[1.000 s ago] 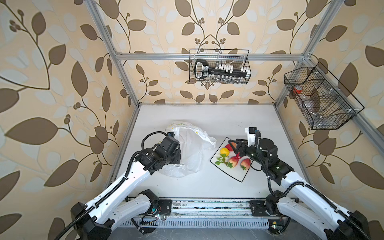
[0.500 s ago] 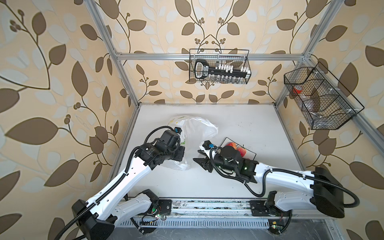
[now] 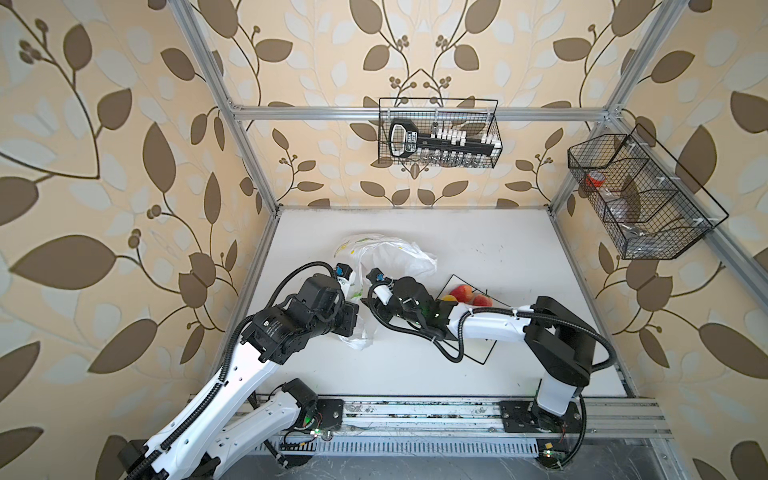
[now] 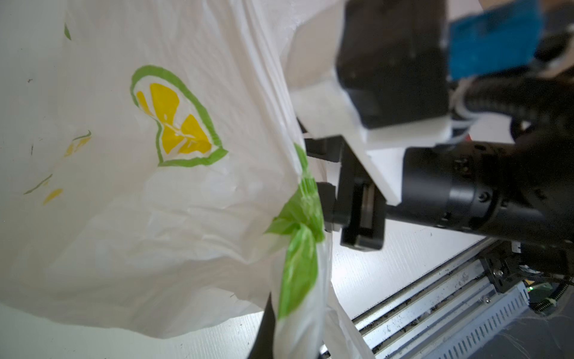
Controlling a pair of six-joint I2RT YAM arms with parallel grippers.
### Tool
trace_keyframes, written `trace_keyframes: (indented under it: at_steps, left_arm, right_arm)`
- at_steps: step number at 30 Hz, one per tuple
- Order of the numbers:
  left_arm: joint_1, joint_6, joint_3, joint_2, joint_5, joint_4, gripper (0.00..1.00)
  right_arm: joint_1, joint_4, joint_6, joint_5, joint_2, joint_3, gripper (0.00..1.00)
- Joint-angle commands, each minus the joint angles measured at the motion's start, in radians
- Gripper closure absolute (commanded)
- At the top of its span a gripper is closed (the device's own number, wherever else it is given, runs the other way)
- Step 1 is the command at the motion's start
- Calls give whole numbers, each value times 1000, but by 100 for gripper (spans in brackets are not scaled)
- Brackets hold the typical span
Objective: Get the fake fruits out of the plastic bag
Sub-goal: 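Reach the open right gripper back into the bag mouth, then lower the right gripper onto the red pear and close around it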
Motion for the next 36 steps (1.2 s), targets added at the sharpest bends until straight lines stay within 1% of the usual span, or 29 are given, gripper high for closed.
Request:
trace_keyframes:
  at_steps: [1, 3, 6, 8, 10, 13, 15, 17, 18, 19, 21, 26, 28, 32, 36]
  left_arm:
    - [5, -38, -11, 4, 6, 9, 100]
    - [5, -50, -7, 3, -3, 11, 100]
    - [5, -71, -16, -11, -21, 16, 100]
    - [5, -88, -28, -27, -23, 20, 100]
    - [5, -104, -42, -43, -21, 20, 100]
    - [6, -138, -66, -65, -21, 8, 100]
    - [5, -163, -75, -76, -16, -3, 100]
    - [6, -182, -80, -85, -12, -10, 100]
    - [5, -191, -81, -90, -9, -15, 100]
    - [5, -201, -84, -95, -9, -19, 100]
    - [5, -212, -98, -110, -3, -17, 100]
    - [5, -222, -106, -120, 7, -20, 100]
    - [5, -221, -100, -117, 15, -24, 100]
    - [5, -221, -100, -114, 37, -23, 100]
    - [5, -216, -91, -107, 53, -30, 100]
  right_arm:
    - [-2, -79, 144, -86, 84, 86, 60]
    - [-2, -110, 207, -116, 131, 128, 61]
    - [-2, -82, 302, -132, 175, 147, 63]
    - [-3, -73, 368, -117, 206, 170, 64]
    - [-6, -73, 438, -83, 235, 198, 57]
    - [-12, -59, 553, -21, 273, 234, 52]
    - [-20, -45, 617, 9, 301, 260, 44]
    - [-25, -89, 675, 76, 335, 314, 36]
    - [-28, -117, 700, 101, 355, 346, 33]
    - [-34, -132, 724, 113, 370, 368, 32]
    - [-42, -138, 761, 136, 399, 406, 30]
    - [-51, -159, 793, 185, 473, 496, 27]
    - [-56, -155, 813, 188, 497, 519, 25]
    - [-62, -147, 872, 171, 550, 588, 24]
    - [-61, -154, 906, 191, 592, 658, 20]
